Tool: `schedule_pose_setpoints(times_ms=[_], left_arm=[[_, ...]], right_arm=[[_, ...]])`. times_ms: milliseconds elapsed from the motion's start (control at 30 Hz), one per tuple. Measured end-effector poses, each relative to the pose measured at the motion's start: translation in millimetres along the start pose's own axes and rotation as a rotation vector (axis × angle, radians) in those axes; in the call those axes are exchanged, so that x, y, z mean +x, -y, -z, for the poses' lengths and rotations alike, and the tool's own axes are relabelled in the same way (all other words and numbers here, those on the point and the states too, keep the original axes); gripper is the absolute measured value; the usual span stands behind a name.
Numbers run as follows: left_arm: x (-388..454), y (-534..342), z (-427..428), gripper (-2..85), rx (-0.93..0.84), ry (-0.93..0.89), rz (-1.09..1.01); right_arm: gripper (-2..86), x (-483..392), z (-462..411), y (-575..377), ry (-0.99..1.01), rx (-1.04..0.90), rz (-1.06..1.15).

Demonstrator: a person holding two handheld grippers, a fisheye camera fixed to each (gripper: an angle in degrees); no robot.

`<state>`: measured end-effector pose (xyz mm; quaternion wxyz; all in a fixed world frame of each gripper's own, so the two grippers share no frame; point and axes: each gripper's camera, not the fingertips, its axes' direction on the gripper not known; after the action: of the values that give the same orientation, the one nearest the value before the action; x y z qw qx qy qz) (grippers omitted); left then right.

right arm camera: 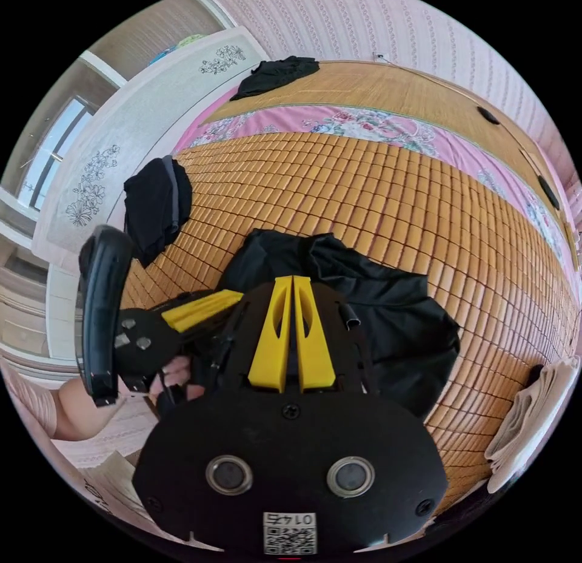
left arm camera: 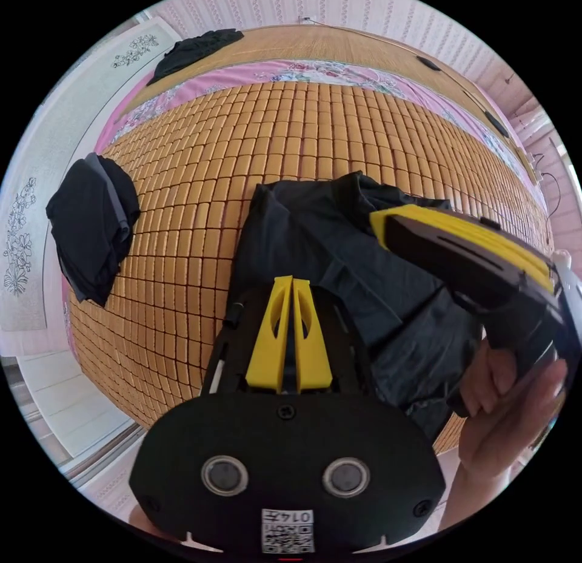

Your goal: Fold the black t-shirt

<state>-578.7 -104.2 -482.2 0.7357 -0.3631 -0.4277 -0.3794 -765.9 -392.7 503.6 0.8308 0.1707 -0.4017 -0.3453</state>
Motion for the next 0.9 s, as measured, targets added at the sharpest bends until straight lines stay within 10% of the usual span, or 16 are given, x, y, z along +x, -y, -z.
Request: schedule_pose_setpoints(times_ms=[567, 900], left_arm=[[-46.3, 30.2, 6.8, -0.8, 0.079, 0.099, 0.057], [-88.2, 34.4, 14.5, -0.6, 0.233, -0.108, -0.280]], right_arm=[[-0.8, 56.8, -12.8, -23.2, -0.237, -0.105, -0.046], [9.5, 94.5, 24.1, 0.9, -0.211, -0.049, -0.100]])
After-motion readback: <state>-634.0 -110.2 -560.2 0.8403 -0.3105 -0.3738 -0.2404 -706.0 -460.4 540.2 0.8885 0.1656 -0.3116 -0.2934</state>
